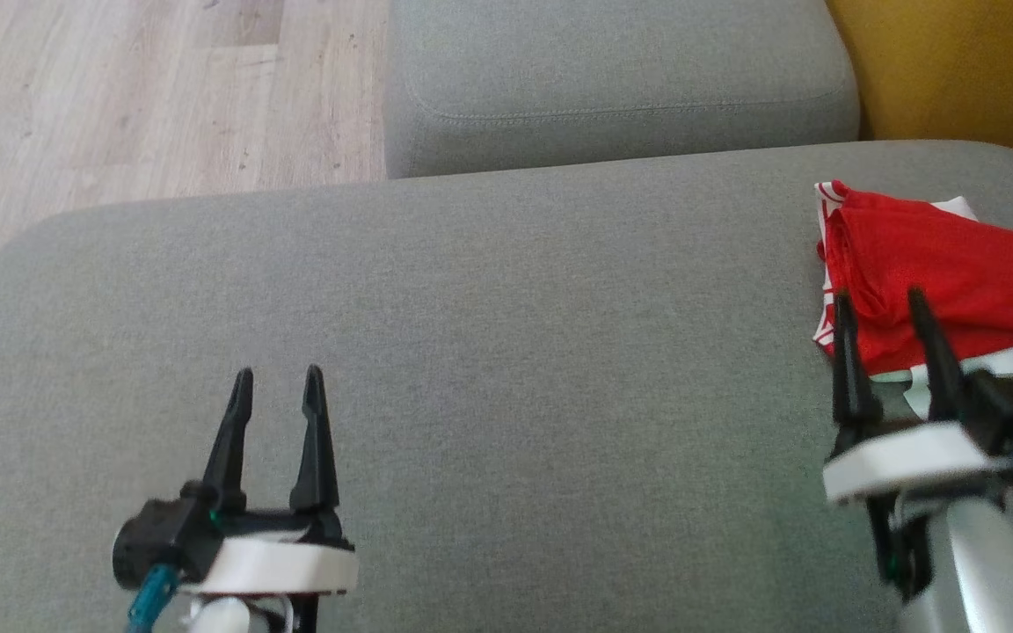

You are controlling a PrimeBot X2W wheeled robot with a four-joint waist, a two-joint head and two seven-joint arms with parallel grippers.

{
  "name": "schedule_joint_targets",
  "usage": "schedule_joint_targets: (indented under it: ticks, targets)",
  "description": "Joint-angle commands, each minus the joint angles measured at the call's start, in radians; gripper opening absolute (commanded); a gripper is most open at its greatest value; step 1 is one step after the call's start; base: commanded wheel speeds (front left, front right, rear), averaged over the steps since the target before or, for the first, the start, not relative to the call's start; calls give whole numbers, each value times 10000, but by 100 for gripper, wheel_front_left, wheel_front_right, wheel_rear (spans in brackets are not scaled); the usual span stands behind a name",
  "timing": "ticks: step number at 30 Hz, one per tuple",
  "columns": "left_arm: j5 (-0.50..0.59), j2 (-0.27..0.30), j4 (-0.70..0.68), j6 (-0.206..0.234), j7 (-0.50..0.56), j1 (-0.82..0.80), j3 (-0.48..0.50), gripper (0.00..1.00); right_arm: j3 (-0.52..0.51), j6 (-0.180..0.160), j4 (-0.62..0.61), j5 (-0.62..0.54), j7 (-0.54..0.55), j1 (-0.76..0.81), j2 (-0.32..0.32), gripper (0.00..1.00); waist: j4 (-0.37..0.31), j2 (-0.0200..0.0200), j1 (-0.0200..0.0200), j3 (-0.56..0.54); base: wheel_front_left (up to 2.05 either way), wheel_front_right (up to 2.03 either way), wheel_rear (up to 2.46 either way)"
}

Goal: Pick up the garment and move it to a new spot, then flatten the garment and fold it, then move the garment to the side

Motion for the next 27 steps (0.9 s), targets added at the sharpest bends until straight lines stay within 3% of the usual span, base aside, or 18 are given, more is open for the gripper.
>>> schedule_joint_targets:
  ticks: [1, 8, 27]
  targets:
    - [13, 43, -275, 23, -49, -165, 312, 100, 331, -9, -237, 267, -223, -44, 37, 100, -1, -1, 1, -20, 0, 0, 0]
    - [161, 43, -76, 414, -49, 155, 477, 100, 650, -9, 303, 507, -649, 927, 44, 100, -120, -1, 1, -47, 0, 0, 0]
    - [-645, 43, 441, 427, -49, 100, 522, 100, 824, -9, -127, 475, -690, 956, 46, 100, -225, -1, 1, -100, 0, 0, 0]
